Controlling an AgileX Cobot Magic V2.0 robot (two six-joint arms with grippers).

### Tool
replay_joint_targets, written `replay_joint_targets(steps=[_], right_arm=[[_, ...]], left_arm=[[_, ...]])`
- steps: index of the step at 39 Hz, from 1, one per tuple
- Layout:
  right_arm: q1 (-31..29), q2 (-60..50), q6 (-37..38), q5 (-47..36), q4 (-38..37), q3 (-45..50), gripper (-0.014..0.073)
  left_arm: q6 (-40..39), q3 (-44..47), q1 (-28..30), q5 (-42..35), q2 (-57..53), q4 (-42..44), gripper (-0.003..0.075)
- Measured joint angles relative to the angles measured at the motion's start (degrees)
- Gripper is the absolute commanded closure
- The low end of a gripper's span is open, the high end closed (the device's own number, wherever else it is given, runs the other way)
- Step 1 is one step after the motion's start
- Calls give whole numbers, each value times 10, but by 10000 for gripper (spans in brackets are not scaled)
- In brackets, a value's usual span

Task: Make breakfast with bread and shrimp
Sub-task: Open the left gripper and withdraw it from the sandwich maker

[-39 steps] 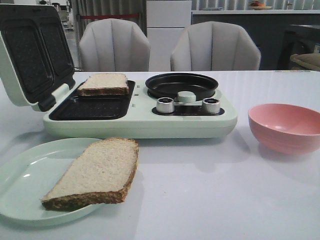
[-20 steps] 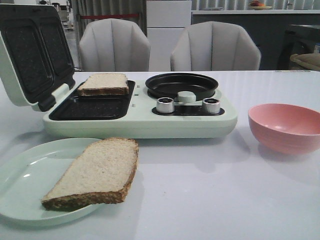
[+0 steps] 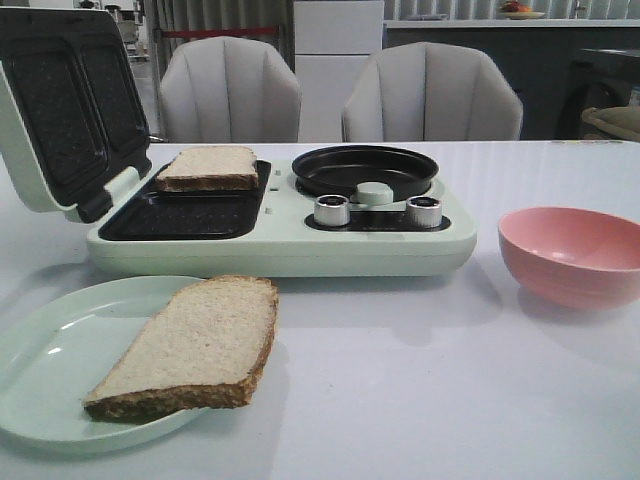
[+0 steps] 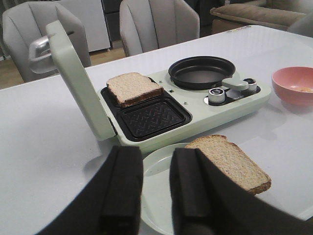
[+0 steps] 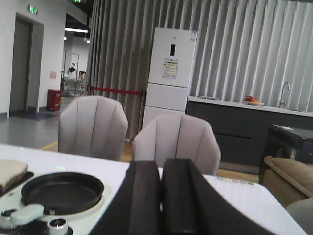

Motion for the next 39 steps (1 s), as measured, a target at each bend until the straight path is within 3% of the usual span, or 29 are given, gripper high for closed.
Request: replay_joint_targets(steps=[9,22,24,32,39], right_arm=[[0,123,1,217,26,-131,441],[0,236,1,252,67,-133,426],[0,252,1,258,80,-136,385],[0,346,2,299,120,-178,82],[10,433,2,344,183,-224,42]], left_arm=[[0,0,0,-5,0,0,515],[0,1,0,-6,0,0,515],[0,1,0,-6,0,0,515],[0,1,0,-8,0,0,515],[0,1,0,-8,0,-1,515]])
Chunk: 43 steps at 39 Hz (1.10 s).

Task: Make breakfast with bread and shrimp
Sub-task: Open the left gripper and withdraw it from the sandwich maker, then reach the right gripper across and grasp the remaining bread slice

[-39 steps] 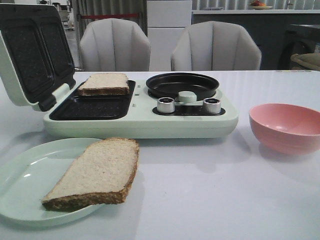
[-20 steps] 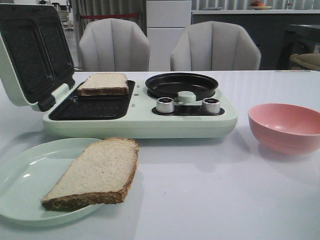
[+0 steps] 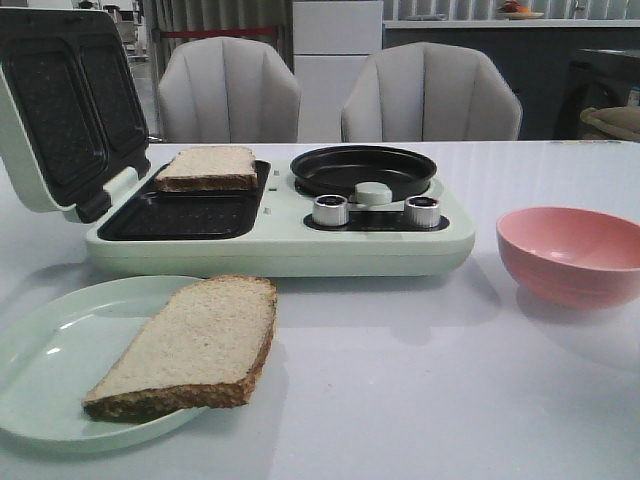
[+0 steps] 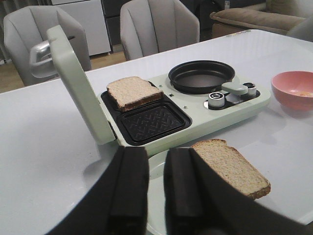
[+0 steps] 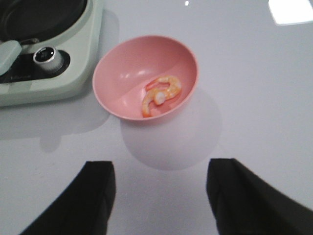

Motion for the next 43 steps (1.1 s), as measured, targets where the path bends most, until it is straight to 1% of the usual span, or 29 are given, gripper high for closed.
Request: replay_joint_targets(steps=[5,12,17,20,24,30,32,33,39,40,43], right_arm=[[33,56,-2,22,48,-30,42],[104,147,-9,27,130,-64,42],[154,212,-44,26,189,-88,42],[171,253,-75,25,237,-104,42],[183,307,-140,20,314,-128,42],[185,383,-278,17,463,-161,42],[185,407,-328,18,518,-170,42],[185,424,-358,21,561,-175,42],[185,489,-528,46,748,-190,42],[185,499,-566,48,781,-191,42],[185,526,-630,54,858,-192,42]], left_arm=[[0,0,0,0,0,-2,515],[0,0,0,0,0,-2,515],[0,0,0,0,0,-2,515],[0,0,0,0,0,-2,515],[0,0,0,0,0,-2,515],[0,0,0,0,0,-2,515],[0,0,0,0,0,-2,515],[0,0,0,0,0,-2,515],[0,0,0,0,0,-2,515],[0,0,0,0,0,-2,515],[0,0,0,0,0,-2,515]])
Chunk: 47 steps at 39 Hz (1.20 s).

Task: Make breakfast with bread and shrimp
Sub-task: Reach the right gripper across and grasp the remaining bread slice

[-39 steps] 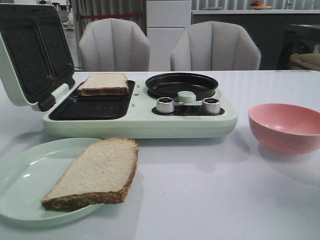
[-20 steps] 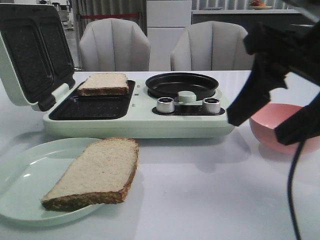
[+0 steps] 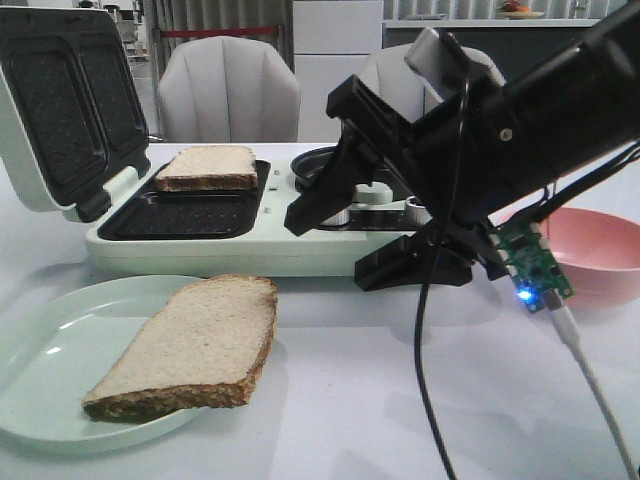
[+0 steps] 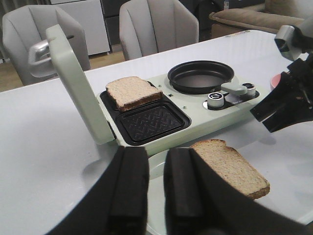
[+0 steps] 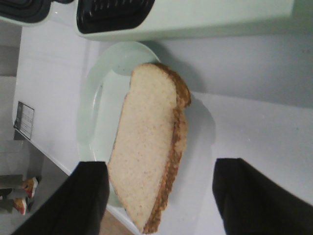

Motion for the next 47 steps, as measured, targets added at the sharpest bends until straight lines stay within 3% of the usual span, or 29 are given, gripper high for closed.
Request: replay_joint_targets(steps=[7,25,36,47], right_arm=[[0,60,-86,18,94,-2,43],[37,154,-100,54,106,-75,60],[45,163,-101,45,108,-89,329],[45,163,-118,27,108,-90,453]], left_arm=[[0,0,0,0,0,0,515],[0,0,0,0,0,0,515],[0,0,0,0,0,0,515],[0,0,0,0,0,0,515]])
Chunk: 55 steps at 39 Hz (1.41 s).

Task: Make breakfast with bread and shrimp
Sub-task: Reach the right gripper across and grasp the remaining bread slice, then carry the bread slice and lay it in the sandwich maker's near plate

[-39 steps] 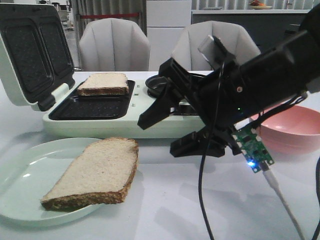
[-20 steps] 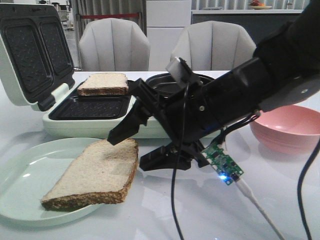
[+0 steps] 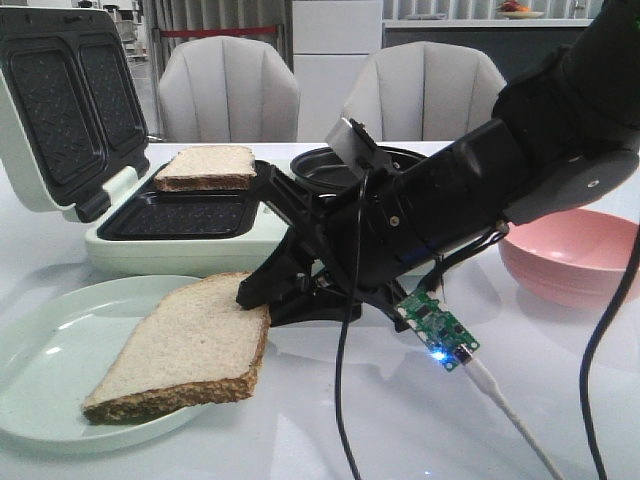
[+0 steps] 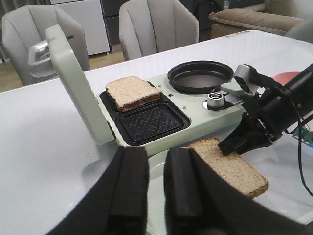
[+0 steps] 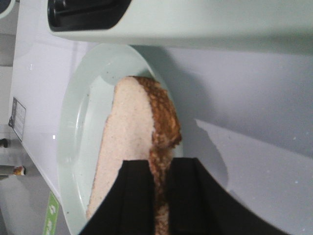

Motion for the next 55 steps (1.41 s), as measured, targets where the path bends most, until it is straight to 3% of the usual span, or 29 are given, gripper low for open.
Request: replay_joint_targets(steps=[18,29,42,55], right_arm=[[0,-31,-29,44,0,-3,456],[0,-36,-30,88,-5,-81,456],[0,-1,-30,-31,-4,-235,456],[0,98,-30,-49,-4,-337,456]], left_arm=[[0,0,0,0,0,0,515],[0,0,0,0,0,0,515],[0,0,0,0,0,0,515],[0,0,0,0,0,0,515]])
